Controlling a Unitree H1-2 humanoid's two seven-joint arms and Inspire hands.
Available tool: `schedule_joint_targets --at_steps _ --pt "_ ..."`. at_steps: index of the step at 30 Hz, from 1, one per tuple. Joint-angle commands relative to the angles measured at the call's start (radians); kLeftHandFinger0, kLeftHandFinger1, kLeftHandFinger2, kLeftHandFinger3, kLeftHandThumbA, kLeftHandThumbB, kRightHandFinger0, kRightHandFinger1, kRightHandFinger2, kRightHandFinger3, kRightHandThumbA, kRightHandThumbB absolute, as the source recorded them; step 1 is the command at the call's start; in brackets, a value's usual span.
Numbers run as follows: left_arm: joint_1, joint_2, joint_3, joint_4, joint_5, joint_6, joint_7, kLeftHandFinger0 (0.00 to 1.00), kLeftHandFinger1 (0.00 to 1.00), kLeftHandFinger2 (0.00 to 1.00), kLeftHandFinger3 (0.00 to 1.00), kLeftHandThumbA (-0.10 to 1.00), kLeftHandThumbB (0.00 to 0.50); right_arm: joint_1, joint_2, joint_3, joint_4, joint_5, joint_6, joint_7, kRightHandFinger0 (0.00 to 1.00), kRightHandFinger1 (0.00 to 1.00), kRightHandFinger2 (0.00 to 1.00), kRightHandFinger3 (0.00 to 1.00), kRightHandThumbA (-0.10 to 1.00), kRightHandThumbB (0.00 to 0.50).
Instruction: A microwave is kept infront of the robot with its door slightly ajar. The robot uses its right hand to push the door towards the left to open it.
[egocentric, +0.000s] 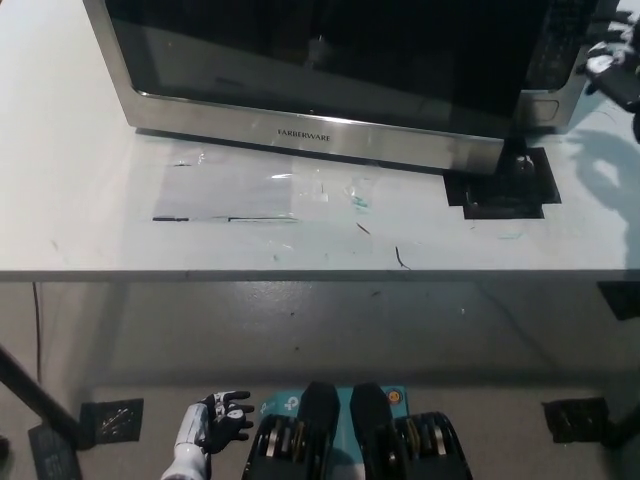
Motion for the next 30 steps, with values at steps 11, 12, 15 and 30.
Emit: schedule_joint_targets --at_steps 11,12,15,30 --pt "-0.017 -0.004 0.001 -0.040 0.004 0.001 0.016 0.57 0.51 0.56 0.55 0.05 0.085 -0.081 0.045 0.043 0.102 -0.077 -0.156 -0.006 0.23 0.34 0.45 0.62 0.19 0.198" --pt "-0.016 0.002 -0.007 -0.037 0.014 -0.008 0.012 0.60 0.52 0.57 0.56 0.07 0.074 -0.076 0.053 0.051 0.111 -0.089 -0.171 -0.012 0.21 0.31 0.43 0.58 0.18 0.190" --pt "-0.016 0.004 -0.011 -0.037 0.017 0.006 0.010 0.59 0.52 0.56 0.57 0.09 0.073 -0.050 0.080 0.068 0.083 -0.103 -0.165 -0.013 0.20 0.32 0.45 0.57 0.22 0.212" --pt "-0.008 0.004 -0.007 -0.042 0.010 -0.007 0.005 0.57 0.50 0.54 0.55 0.05 0.072 0.056 0.207 0.092 -0.053 -0.090 -0.149 0.010 0.15 0.25 0.38 0.50 0.25 0.216"
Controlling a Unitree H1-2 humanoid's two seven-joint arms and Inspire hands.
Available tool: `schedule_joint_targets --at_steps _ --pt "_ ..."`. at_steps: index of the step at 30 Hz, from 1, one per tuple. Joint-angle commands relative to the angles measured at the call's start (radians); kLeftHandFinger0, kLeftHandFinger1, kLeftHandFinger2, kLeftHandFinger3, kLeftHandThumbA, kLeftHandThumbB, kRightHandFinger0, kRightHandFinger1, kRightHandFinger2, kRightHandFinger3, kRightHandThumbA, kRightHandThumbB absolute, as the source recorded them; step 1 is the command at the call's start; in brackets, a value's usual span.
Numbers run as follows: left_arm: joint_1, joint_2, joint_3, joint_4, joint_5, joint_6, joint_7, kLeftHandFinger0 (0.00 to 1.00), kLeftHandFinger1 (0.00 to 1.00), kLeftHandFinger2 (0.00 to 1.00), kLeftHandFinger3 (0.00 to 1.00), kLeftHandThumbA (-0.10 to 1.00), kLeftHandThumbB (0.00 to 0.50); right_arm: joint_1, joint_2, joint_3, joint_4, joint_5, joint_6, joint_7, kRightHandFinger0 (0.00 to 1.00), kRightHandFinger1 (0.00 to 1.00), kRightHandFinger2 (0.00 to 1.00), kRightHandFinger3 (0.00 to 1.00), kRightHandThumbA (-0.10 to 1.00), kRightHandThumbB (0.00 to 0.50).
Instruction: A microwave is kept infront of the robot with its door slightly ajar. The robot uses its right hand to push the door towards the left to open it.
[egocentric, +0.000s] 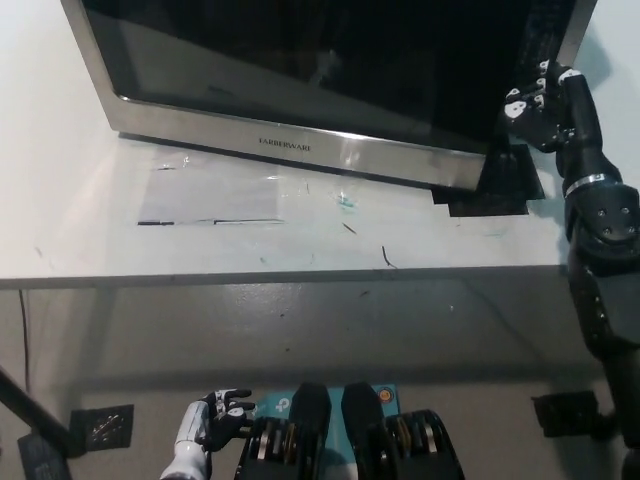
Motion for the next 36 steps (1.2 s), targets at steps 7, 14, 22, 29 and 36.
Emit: schedule_joint_targets --at_steps 7,14,22,29,36 --pt "-0.004 0.010 -0.015 -0.013 0.016 -0.024 0.003 0.58 0.51 0.54 0.55 0.07 0.078 0.109 0.116 0.057 -0.234 0.035 0.014 0.074 0.15 0.24 0.37 0.51 0.30 0.212" --pt "-0.008 -0.001 0.004 -0.003 0.003 -0.018 0.017 0.54 0.48 0.52 0.50 0.05 0.082 0.270 0.143 0.128 -0.458 0.079 0.039 0.141 0.20 0.28 0.42 0.56 0.25 0.200" --pt "0.000 -0.001 0.002 -0.018 0.010 -0.004 0.023 0.55 0.48 0.52 0.51 0.07 0.092 0.402 0.147 0.191 -0.608 0.102 0.066 0.178 0.23 0.31 0.45 0.59 0.33 0.189" --pt "-0.008 0.000 0.007 0.006 0.002 -0.025 0.022 0.56 0.48 0.51 0.49 0.06 0.108 0.504 0.162 0.253 -0.687 0.116 0.066 0.206 0.24 0.32 0.43 0.60 0.29 0.153" --pt "-0.007 0.002 0.001 0.002 0.008 -0.023 0.018 0.57 0.49 0.52 0.50 0.06 0.100 0.604 0.167 0.327 -0.761 0.096 0.059 0.229 0.22 0.32 0.43 0.60 0.30 0.156"
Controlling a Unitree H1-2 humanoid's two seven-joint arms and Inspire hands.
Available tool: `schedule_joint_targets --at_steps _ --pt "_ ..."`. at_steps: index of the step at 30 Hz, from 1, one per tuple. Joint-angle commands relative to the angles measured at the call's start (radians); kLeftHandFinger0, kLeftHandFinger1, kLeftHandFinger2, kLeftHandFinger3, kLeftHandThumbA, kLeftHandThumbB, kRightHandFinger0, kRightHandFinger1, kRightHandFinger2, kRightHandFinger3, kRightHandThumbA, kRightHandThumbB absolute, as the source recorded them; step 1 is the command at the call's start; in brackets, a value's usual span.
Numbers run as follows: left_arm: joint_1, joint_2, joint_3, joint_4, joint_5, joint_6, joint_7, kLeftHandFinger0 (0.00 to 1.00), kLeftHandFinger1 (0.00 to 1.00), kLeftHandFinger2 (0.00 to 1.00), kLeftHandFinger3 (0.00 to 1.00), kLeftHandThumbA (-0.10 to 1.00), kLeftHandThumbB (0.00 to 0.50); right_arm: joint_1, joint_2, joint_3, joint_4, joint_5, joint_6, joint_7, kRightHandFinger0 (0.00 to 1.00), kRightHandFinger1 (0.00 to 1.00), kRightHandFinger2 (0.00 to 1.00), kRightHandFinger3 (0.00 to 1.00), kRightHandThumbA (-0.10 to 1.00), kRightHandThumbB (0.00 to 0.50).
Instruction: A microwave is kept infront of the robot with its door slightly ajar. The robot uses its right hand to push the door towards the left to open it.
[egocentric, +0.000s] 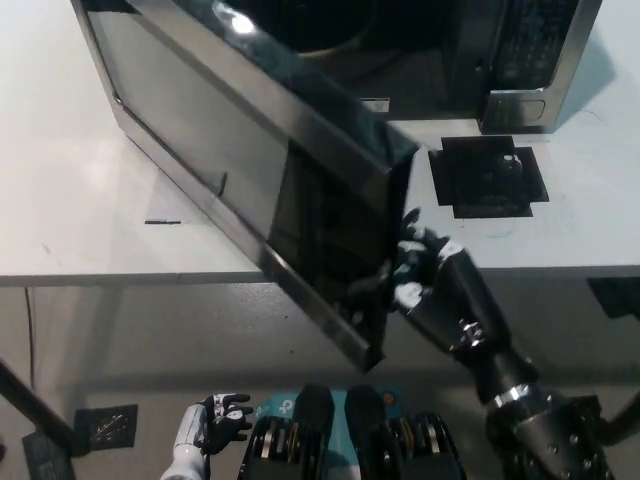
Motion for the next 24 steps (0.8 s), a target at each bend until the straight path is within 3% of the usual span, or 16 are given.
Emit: schedule_joint_targets --at_steps 1,3,4,5,6,7,12,13,14,18,20,24 --pt "-0.012 0.003 -0.002 -0.003 0.003 -0.026 0.007 0.57 0.49 0.51 0.50 0.06 0.100 0.037 0.014 0.044 -0.039 -0.001 0.004 0.054 0.22 0.32 0.43 0.60 0.30 0.162" --pt "-0.015 0.009 -0.015 0.008 0.020 -0.036 0.011 0.58 0.50 0.52 0.51 0.08 0.085 0.073 0.018 0.064 -0.057 0.013 0.005 0.066 0.22 0.32 0.43 0.59 0.29 0.160" --pt "-0.015 0.001 0.005 0.001 -0.003 -0.022 0.015 0.57 0.49 0.51 0.49 0.05 0.111 0.086 0.019 0.072 -0.062 0.015 0.003 0.072 0.21 0.31 0.43 0.59 0.30 0.166" --pt "-0.013 0.007 -0.012 -0.002 0.021 -0.021 0.021 0.57 0.49 0.52 0.50 0.08 0.100 0.100 0.021 0.081 -0.070 0.015 0.000 0.075 0.19 0.30 0.42 0.57 0.30 0.171" --pt "-0.013 0.006 -0.003 0.002 0.001 -0.034 0.004 0.58 0.50 0.53 0.50 0.04 0.088 0.113 0.019 0.091 -0.077 0.013 0.006 0.078 0.18 0.29 0.42 0.57 0.30 0.179" --pt "-0.012 0.004 0.002 0.003 -0.003 -0.037 0.005 0.52 0.45 0.49 0.48 0.04 0.100 0.125 0.019 0.097 -0.088 0.017 0.015 0.082 0.18 0.29 0.41 0.56 0.30 0.179" --pt "-0.006 0.003 -0.003 0.003 0.006 -0.033 0.013 0.51 0.43 0.46 0.47 0.07 0.102 0.167 0.026 0.124 -0.115 0.002 0.039 0.088 0.19 0.30 0.41 0.54 0.31 0.188" --pt "-0.006 0.004 -0.004 0.006 0.006 -0.039 0.012 0.57 0.47 0.48 0.47 0.07 0.102 0.172 0.027 0.130 -0.116 -0.002 0.043 0.092 0.21 0.31 0.41 0.55 0.31 0.191" --pt "-0.006 0.000 0.001 0.003 0.000 -0.024 0.012 0.56 0.47 0.48 0.48 0.07 0.104 0.175 0.028 0.134 -0.117 -0.004 0.048 0.095 0.21 0.30 0.40 0.54 0.31 0.198" --pt "-0.003 -0.001 0.001 -0.004 0.002 -0.020 0.018 0.56 0.48 0.51 0.46 0.07 0.108 0.183 0.037 0.165 -0.114 -0.014 0.048 0.105 0.15 0.26 0.38 0.52 0.26 0.195" --pt "-0.003 -0.004 0.009 -0.008 -0.010 -0.018 0.013 0.52 0.43 0.46 0.45 0.06 0.111 0.181 0.042 0.177 -0.108 -0.015 0.042 0.108 0.13 0.25 0.36 0.52 0.24 0.211" --pt "-0.004 -0.005 0.008 -0.009 -0.007 -0.019 0.015 0.51 0.42 0.44 0.39 0.08 0.131 0.172 0.044 0.196 -0.096 -0.038 0.044 0.113 0.18 0.26 0.37 0.56 0.31 0.239"
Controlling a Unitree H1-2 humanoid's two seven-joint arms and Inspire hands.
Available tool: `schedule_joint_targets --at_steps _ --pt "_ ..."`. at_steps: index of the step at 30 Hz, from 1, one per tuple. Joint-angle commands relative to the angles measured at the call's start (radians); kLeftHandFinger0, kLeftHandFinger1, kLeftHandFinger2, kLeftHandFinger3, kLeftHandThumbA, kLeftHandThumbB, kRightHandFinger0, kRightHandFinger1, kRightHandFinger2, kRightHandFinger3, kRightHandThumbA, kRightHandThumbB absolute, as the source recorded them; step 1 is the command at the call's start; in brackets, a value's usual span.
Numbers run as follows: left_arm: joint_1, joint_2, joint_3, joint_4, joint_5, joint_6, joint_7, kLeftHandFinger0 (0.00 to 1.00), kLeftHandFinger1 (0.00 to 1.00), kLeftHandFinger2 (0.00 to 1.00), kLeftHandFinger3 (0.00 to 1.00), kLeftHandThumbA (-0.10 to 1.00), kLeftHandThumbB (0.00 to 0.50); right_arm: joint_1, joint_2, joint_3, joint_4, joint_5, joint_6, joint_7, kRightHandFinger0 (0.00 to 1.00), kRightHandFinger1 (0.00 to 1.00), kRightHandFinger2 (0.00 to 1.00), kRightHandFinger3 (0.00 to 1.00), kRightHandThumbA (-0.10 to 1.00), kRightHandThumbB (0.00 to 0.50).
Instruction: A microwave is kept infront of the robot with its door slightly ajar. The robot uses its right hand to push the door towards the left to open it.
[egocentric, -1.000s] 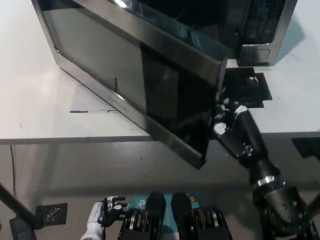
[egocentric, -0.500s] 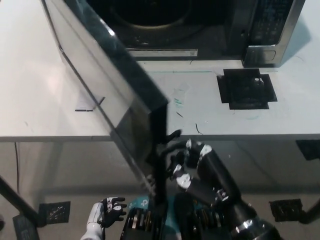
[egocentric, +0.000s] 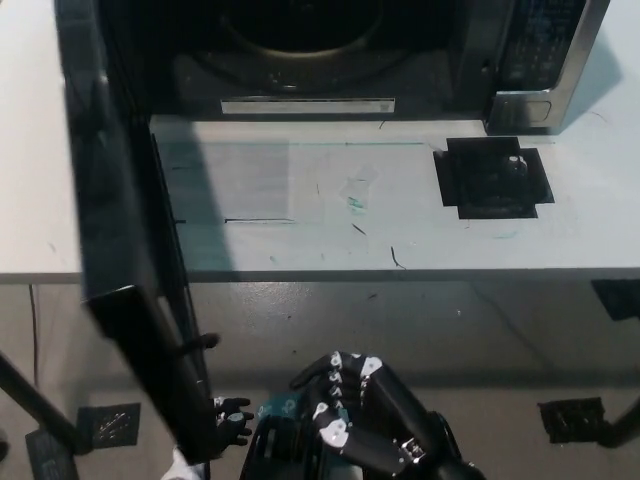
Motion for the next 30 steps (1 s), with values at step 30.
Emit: schedule_joint_targets --at_steps 30 --pt "-0.020 0.006 -0.005 0.005 0.012 -0.024 0.027 0.60 0.51 0.53 0.50 0.09 0.110 0.099 -0.073 -0.616 0.152 0.104 -0.160 -0.104 0.24 0.31 0.42 0.59 0.27 0.215"
